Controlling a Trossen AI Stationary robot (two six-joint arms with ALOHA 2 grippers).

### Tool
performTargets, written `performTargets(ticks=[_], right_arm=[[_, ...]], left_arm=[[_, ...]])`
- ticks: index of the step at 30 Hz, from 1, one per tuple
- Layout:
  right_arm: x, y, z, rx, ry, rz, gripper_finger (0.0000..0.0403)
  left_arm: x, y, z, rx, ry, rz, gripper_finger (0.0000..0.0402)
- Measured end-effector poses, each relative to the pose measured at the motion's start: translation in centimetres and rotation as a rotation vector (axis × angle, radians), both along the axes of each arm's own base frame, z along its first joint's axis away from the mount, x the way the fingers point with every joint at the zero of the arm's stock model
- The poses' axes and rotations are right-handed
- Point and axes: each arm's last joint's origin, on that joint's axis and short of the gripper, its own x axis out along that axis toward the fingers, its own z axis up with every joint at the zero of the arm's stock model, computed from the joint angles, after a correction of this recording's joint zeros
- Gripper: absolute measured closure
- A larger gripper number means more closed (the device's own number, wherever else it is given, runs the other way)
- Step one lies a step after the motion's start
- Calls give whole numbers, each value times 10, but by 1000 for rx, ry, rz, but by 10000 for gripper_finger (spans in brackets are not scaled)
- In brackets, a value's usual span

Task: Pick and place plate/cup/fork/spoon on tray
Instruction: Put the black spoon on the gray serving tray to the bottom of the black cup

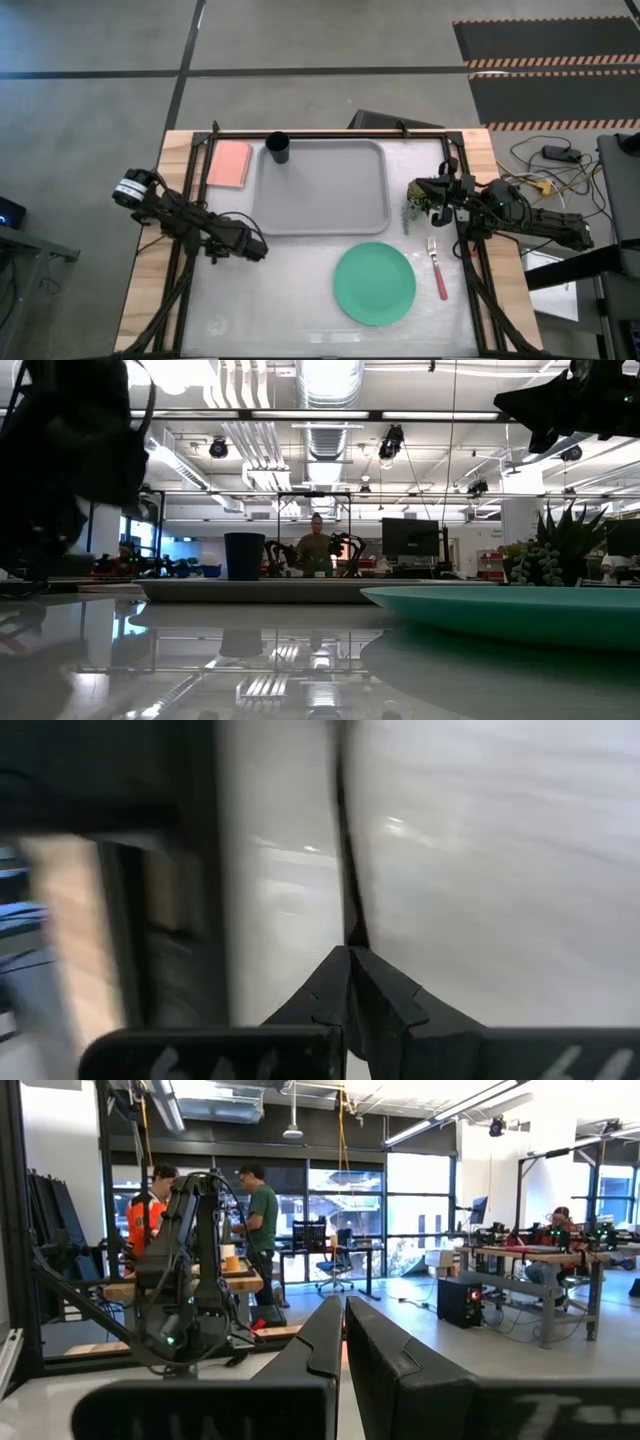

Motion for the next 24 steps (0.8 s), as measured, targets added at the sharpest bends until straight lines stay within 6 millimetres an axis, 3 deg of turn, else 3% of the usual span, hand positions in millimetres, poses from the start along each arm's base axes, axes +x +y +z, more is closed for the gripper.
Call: performTargets(ticks=[6,11,24], right_arm=[[0,0,0,-6,-2,-1,394],[0,0,0,-6,-1,-1,394],[0,0,0,-12,1,-3,394]], left_arm=[[29,-11,18,-45,-171,-48,402],[35,-14,26,-40,-200,-42,401],[34,-8,28,164,-258,-38,401]])
